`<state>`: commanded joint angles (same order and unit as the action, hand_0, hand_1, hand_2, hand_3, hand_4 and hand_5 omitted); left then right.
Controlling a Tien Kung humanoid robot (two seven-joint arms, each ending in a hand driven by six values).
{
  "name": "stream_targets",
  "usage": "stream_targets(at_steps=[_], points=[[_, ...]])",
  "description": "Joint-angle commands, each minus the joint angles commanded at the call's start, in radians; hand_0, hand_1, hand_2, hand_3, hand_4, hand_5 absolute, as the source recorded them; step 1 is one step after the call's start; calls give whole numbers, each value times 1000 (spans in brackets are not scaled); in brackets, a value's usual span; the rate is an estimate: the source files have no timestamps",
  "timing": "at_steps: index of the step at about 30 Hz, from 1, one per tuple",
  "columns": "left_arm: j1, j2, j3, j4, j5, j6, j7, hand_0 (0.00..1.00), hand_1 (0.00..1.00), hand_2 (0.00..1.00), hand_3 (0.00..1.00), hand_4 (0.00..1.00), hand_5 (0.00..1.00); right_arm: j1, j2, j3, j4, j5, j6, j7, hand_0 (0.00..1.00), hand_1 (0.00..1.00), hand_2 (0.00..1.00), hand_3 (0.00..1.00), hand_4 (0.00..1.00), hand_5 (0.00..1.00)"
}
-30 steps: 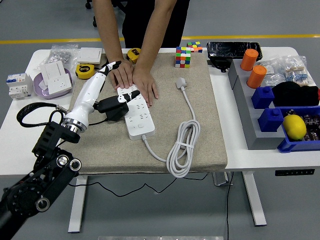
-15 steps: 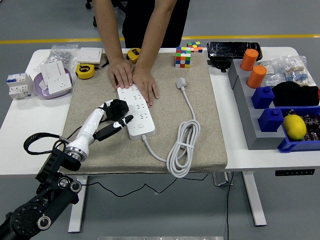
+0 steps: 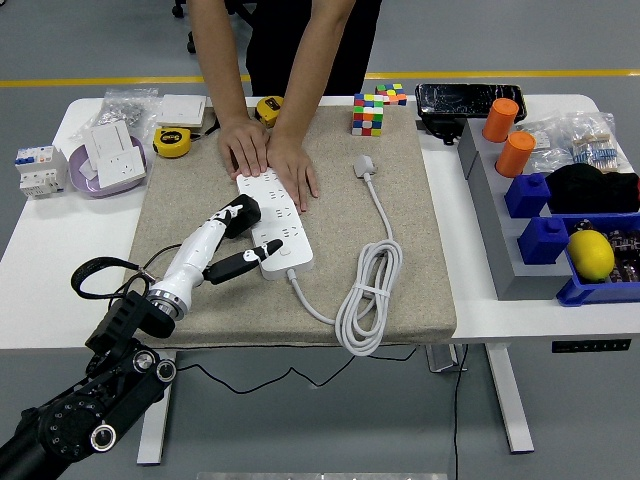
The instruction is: Pick up the plug,place it near the board,insert it into the board,press the button
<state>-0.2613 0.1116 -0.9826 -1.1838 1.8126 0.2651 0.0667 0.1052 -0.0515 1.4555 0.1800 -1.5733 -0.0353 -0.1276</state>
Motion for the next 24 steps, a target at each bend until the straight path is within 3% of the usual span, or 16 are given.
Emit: stream_targets(at_steps=[12,24], points=[[-45,6,26,6,86,-16,23,998,998,958,928,998,920,2,-2,3,0,-2,0,-2,623,584,612,537,869,598],[-72,20,54,10,182,-64,70,998,995,953,924,998,939,1,-6,2,0,1,-1,-2,622,584,613,537,872,602]])
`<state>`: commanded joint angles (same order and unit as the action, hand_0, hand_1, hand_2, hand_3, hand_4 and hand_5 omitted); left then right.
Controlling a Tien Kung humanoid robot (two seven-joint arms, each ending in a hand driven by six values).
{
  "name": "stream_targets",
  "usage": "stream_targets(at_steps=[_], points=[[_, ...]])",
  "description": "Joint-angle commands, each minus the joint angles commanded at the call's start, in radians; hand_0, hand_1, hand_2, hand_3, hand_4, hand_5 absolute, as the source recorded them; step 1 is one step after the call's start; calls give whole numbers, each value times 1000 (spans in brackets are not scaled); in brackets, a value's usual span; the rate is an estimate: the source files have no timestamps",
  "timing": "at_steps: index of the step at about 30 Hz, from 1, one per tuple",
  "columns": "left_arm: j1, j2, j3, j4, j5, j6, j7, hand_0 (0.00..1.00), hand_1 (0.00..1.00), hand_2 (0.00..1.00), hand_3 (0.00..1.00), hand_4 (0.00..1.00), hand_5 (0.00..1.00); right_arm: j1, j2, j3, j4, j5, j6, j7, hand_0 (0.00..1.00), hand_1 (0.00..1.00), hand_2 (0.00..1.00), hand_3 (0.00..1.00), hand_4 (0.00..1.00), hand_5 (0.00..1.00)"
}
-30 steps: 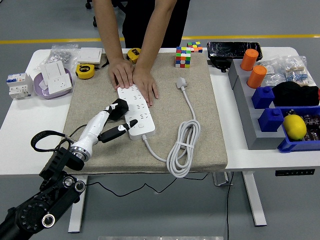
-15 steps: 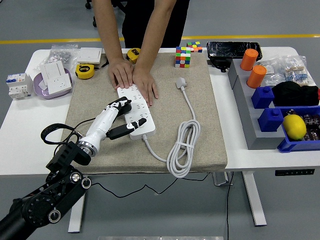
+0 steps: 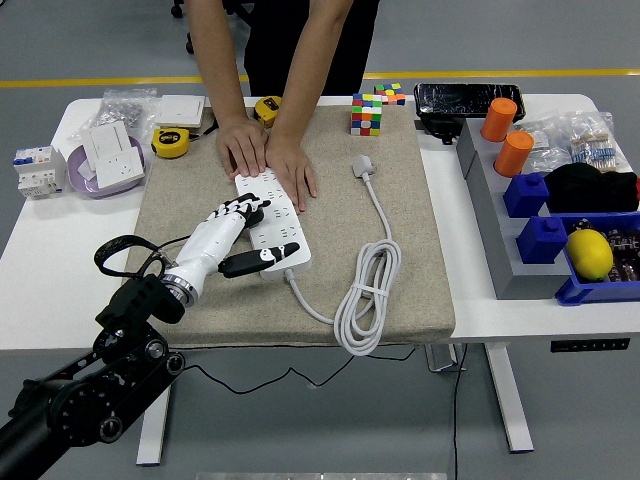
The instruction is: Pick up the plug,place it near the board,insert it into the board,press the button
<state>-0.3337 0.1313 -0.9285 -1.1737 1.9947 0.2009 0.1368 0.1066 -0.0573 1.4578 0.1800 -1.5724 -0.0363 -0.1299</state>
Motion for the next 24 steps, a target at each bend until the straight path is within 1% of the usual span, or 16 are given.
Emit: stream_targets(at_steps=[5,14,24], points=[[-6,-1,-1,-2,34,-16,16,998,992,952,924,998,943,0,0,1,0,-1,0,-1,623,584,613,537,872,604],[-20,3,3,-8,83,-24,27,998,991,944,921,998,952,1,-1,-2,0,0,0,-1,624,584,615,537,873,605],[-31,11,34,-9,87,-26,32,998,990,942,919,998,966,-3,-1,-3,0,-2,1,-2,622,584,615,538,874,607]])
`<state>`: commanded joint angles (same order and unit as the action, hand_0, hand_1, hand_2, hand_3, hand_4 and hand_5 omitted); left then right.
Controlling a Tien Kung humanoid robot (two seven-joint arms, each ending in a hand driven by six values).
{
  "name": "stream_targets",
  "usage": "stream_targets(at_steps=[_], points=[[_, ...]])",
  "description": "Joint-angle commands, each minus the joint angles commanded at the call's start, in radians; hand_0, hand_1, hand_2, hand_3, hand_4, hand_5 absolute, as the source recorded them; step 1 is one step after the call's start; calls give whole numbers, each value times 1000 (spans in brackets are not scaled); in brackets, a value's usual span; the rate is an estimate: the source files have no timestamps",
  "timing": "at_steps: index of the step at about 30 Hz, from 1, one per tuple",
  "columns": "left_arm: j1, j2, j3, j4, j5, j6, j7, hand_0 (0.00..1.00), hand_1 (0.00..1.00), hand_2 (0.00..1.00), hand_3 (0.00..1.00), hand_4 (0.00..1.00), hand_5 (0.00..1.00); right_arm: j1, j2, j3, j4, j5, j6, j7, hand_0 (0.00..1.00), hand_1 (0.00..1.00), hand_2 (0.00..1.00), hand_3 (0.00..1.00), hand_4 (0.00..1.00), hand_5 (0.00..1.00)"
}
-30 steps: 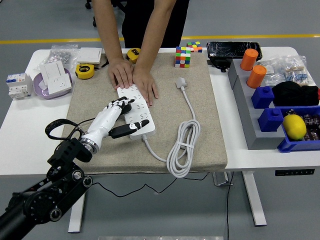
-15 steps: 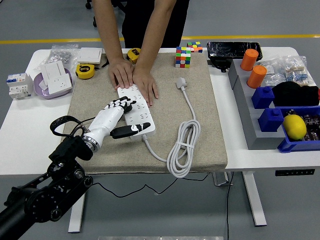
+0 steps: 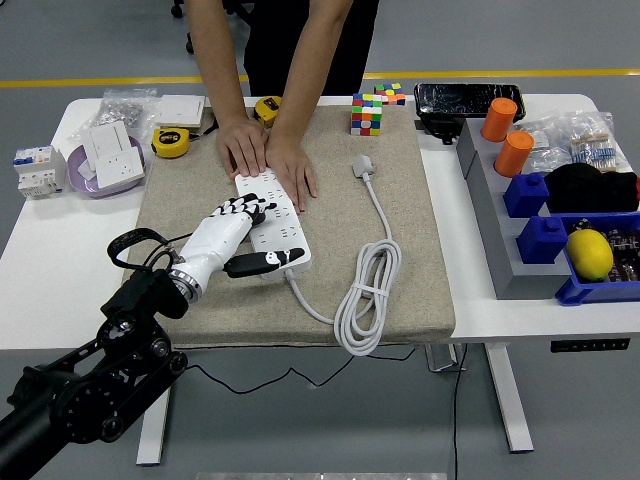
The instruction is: Pick up the plug,place it near the board,insert it into the board,press the button
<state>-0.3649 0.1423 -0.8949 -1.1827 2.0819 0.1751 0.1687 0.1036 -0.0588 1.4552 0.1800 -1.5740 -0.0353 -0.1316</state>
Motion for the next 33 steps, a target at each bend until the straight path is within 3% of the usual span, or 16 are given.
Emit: stream_targets(at_steps=[29,33], points=[[-33,-7,33,-9,22,-7,4,998,987,937,917,998,984,5,-4,-2,0,6,-1,0,621,583,614,538,874,607],[-31,-5,27,-30,34,-7,3,998,987,937,917,998,984,6,-4,-2,0,8,-1,1,621,583,614,538,874,607]])
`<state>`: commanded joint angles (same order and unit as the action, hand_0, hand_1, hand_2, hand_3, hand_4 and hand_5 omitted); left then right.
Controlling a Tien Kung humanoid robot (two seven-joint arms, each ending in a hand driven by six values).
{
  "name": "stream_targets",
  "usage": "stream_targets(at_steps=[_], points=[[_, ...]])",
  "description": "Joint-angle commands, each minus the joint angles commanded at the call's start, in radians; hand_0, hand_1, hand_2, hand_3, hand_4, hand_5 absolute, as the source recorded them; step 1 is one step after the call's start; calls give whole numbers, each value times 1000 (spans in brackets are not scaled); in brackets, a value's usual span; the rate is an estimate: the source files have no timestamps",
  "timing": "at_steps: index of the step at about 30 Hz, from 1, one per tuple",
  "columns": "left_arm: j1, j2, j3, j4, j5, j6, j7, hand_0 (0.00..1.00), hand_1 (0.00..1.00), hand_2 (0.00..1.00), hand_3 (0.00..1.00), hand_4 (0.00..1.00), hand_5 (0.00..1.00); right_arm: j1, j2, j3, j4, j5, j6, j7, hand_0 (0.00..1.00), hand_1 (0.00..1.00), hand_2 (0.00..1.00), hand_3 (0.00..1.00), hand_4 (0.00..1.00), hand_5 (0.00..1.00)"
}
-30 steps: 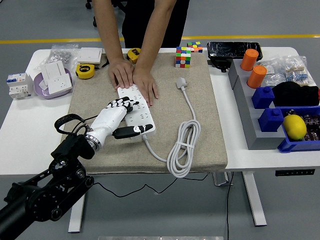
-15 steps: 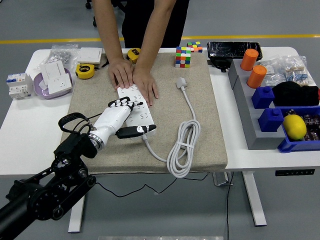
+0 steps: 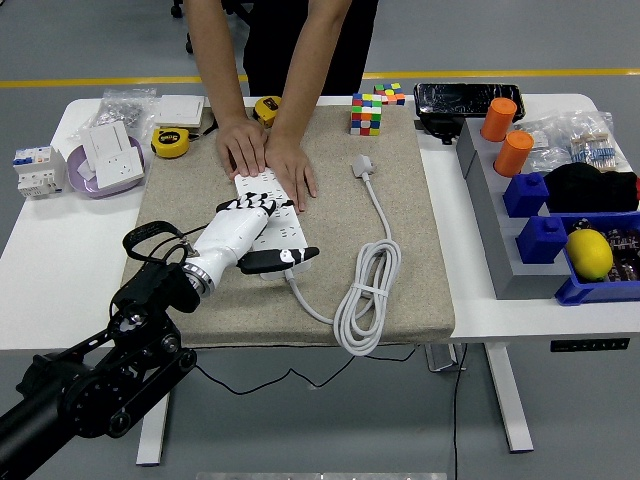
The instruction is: Pick up the plug,place it near the board,insert it into the board,press the button
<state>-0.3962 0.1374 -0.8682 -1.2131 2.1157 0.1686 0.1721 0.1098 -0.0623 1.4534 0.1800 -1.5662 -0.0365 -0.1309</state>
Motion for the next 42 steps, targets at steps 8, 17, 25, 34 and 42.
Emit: stream_targets(at_steps=[8,17,25,34,42], points=[[63,26,-32,-193,17,8,32,881,798,748,894,998,742,-6,0,7,0,-5,0,0,624,584,614,538,874,607],[107,32,7,-334,19,-133,164,571,509,538,878,942,558,-6,1,2,0,2,-1,2,624,584,615,538,874,607],[87,25,19,-257,42,-201,220,274,129,225,878,779,291,-5,1,0,0,2,0,1,622,583,615,538,874,607],[79,26,21,-223,30,-265,267,173,28,141,865,676,200,-7,0,-1,0,-1,0,0,623,583,616,538,874,606],[78,24,26,-211,37,-266,265,169,28,141,848,639,187,-6,0,-3,0,-1,0,0,623,584,616,539,875,607]])
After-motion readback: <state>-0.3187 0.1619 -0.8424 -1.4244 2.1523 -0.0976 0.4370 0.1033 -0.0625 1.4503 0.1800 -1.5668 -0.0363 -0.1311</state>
